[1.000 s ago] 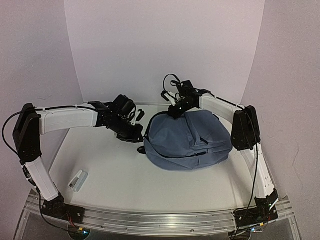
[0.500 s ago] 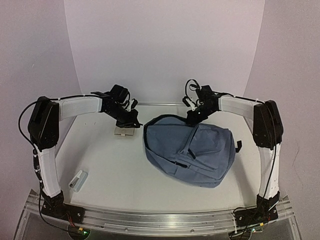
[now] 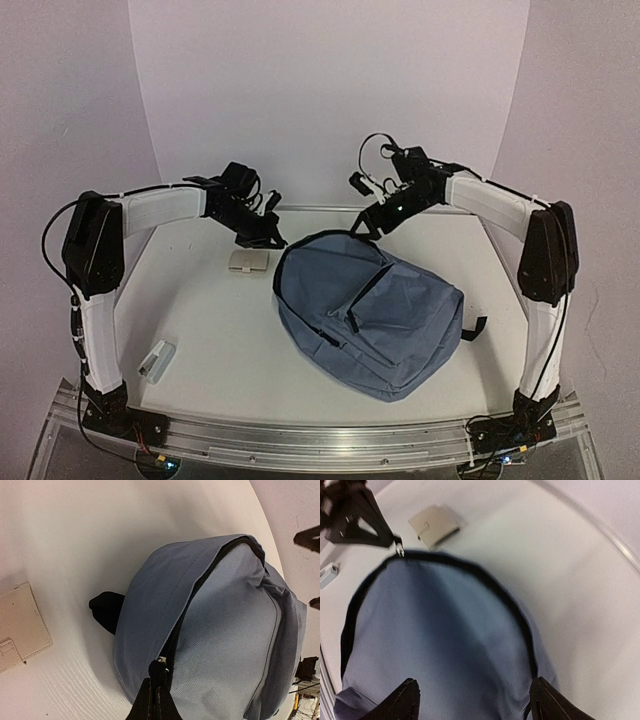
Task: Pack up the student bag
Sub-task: Zip the student bag at the center of the board.
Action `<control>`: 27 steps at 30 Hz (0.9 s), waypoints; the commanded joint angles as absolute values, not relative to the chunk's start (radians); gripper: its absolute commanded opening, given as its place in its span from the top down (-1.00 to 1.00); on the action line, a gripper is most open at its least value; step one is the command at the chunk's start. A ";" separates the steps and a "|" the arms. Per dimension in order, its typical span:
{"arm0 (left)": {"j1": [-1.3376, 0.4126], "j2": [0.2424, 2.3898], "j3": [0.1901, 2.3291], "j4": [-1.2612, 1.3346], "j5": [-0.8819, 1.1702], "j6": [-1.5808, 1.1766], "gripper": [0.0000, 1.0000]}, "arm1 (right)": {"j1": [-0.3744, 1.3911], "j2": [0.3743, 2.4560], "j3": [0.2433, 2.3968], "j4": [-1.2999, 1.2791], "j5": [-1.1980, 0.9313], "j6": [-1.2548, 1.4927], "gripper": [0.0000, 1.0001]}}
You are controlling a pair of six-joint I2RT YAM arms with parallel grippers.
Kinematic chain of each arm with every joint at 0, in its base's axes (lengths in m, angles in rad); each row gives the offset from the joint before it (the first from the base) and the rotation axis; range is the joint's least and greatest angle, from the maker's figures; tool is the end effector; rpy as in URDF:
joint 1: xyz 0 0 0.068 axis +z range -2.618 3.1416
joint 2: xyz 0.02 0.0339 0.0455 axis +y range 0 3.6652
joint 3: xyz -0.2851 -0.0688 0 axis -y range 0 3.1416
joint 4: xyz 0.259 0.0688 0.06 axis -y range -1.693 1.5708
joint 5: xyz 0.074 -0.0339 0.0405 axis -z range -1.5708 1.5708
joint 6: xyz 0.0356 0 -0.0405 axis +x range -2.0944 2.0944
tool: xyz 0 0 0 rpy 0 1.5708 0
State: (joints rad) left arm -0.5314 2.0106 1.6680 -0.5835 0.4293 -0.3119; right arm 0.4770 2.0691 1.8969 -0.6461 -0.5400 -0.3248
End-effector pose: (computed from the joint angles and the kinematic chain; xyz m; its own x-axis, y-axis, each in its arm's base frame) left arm 0.3972 -0.2506 0.2560 -0.8634 0.1838 -0.4699 0.4323 0.7497 -0.5011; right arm 0.4297 0.2427 0.3024 -0.3893 -0.5093 -0.7675 -0.8760 0.4623 0.1376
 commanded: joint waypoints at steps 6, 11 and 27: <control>-0.569 1.946 1.667 -0.555 0.454 -0.294 1.00 | 0.537 2.326 2.201 -0.643 -0.557 -0.411 -0.53; -0.572 1.952 1.674 -0.554 0.456 -0.296 0.99 | 0.585 2.420 2.289 -0.641 -0.457 -0.455 -0.46; -0.574 1.857 1.535 -0.576 0.358 -0.321 1.00 | 0.543 2.453 2.310 -0.589 -0.197 -0.387 1.00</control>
State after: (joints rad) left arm -0.5699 1.9582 1.5805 -0.5768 0.3954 -0.3144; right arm 0.5961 2.4779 2.2986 -0.6397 -0.3098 -0.4306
